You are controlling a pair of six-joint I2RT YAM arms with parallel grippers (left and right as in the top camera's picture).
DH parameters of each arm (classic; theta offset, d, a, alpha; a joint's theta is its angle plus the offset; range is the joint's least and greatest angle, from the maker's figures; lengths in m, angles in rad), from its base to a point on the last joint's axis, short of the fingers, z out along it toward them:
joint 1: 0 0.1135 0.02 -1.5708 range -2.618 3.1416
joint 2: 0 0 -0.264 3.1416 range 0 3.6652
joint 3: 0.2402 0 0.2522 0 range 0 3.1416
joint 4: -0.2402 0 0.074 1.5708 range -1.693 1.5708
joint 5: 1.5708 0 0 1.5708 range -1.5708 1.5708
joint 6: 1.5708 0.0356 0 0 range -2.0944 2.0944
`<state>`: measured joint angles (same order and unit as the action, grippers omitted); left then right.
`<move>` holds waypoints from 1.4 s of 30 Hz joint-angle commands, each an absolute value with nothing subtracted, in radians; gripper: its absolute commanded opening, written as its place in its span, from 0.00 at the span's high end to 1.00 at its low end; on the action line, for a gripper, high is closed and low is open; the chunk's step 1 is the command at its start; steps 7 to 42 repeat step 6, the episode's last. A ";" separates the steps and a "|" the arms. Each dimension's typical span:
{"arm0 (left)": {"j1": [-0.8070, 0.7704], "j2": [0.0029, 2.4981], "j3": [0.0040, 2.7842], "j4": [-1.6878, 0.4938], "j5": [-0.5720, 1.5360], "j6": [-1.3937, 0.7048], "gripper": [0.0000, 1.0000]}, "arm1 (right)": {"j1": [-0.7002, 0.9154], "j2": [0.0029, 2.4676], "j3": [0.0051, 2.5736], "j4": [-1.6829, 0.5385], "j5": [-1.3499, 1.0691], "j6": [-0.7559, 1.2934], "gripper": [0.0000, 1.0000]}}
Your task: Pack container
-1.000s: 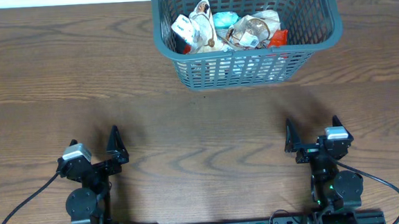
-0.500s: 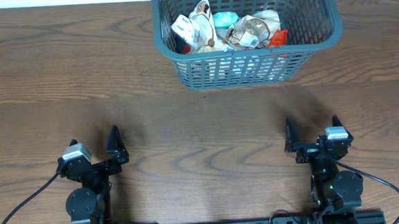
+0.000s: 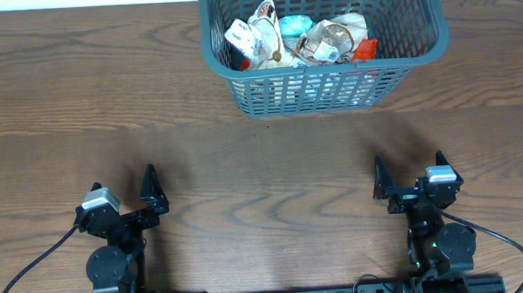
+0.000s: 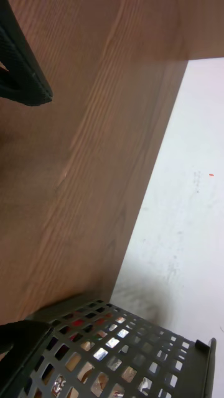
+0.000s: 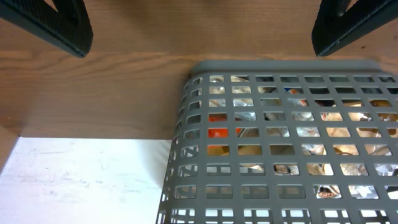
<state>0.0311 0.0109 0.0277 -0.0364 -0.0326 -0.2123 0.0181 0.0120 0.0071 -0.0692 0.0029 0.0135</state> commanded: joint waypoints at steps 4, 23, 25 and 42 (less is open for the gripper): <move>0.035 0.006 0.004 -0.070 -0.044 -0.203 0.01 | 0.028 0.006 0.006 -0.075 -0.004 -0.001 0.01; 0.035 0.006 0.004 -0.070 -0.044 -0.203 0.01 | 0.028 0.006 0.006 -0.075 -0.004 -0.001 0.01; 0.035 0.006 0.004 -0.070 -0.044 -0.203 0.01 | 0.028 0.006 0.006 -0.075 -0.004 -0.001 0.01; 0.035 0.006 0.004 -0.070 -0.044 -0.203 0.01 | 0.028 0.006 0.006 -0.075 -0.004 -0.001 0.01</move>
